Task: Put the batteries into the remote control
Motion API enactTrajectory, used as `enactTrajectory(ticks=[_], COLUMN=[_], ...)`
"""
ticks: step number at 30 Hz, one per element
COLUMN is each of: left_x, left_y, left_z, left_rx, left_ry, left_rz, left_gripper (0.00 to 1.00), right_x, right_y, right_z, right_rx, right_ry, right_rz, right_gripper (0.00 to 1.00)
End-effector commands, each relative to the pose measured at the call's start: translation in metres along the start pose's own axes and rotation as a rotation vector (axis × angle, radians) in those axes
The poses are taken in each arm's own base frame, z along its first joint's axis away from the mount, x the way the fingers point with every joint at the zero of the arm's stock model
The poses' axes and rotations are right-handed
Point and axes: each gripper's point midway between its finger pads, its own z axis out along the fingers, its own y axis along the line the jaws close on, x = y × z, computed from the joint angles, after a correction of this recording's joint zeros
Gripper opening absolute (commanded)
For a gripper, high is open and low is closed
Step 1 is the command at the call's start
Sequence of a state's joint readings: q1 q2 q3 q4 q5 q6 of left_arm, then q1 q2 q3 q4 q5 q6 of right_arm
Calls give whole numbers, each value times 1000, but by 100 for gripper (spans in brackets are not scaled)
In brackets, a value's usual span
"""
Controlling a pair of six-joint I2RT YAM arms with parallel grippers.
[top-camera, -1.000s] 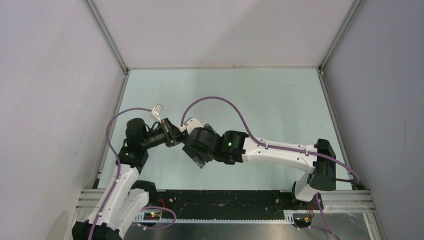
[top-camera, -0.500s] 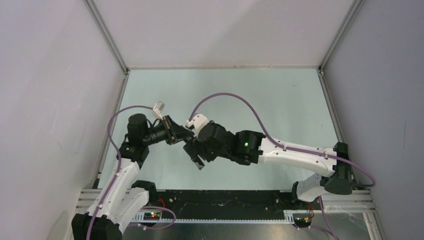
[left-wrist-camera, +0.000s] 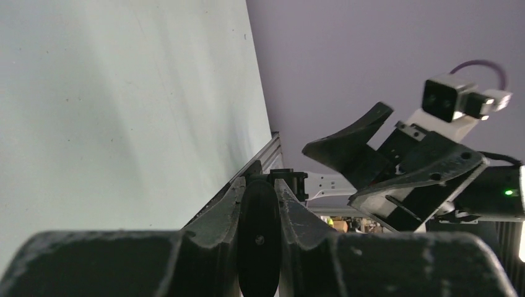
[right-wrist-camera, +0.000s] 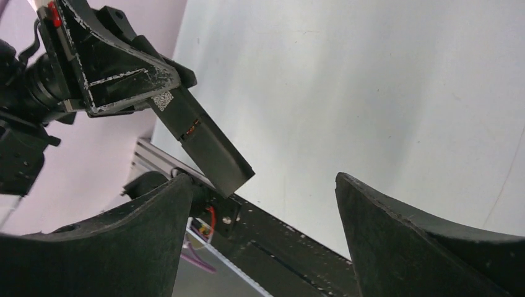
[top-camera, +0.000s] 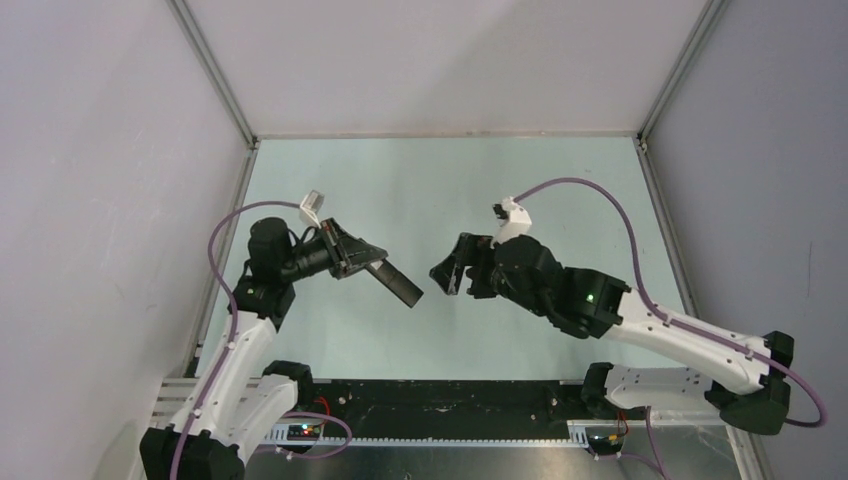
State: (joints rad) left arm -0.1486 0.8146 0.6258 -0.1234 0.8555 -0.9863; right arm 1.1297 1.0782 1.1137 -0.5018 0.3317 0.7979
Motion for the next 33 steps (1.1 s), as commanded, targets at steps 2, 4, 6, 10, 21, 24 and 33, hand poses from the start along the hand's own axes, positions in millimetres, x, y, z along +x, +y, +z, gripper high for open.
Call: enactTrajectory(ticks=[2, 4, 6, 10, 21, 24, 33], left_x=[-15, -19, -23, -29, -33, -32, -31], left_y=[-36, -45, -53, -71, -120, -129, -141], left_z=[-4, -6, -7, -11, -32, -36, -42], left_rx=[54, 63, 73, 103, 198, 216, 247], left_ry=[-41, -54, -66, -88, -125, -128, -129], left_rz=[-39, -85, -120, -169, -149, -147, -153], left_gripper=[0, 0, 0, 0, 0, 0, 0], right_x=[-23, -26, -26, -25, -34, -38, -48], right_y=[15, 25, 34, 47, 83, 91, 101], right_z=[-10, -12, -12, -9, -4, -4, -4], right_rx=[-76, -117, -152, -212, -395, -434, -491], right_ry=[-125, -134, -132, -126, -130, -138, -161], right_rz=[266, 289, 319, 373, 420, 422, 416], right_gripper=[91, 94, 96, 97, 92, 89, 78])
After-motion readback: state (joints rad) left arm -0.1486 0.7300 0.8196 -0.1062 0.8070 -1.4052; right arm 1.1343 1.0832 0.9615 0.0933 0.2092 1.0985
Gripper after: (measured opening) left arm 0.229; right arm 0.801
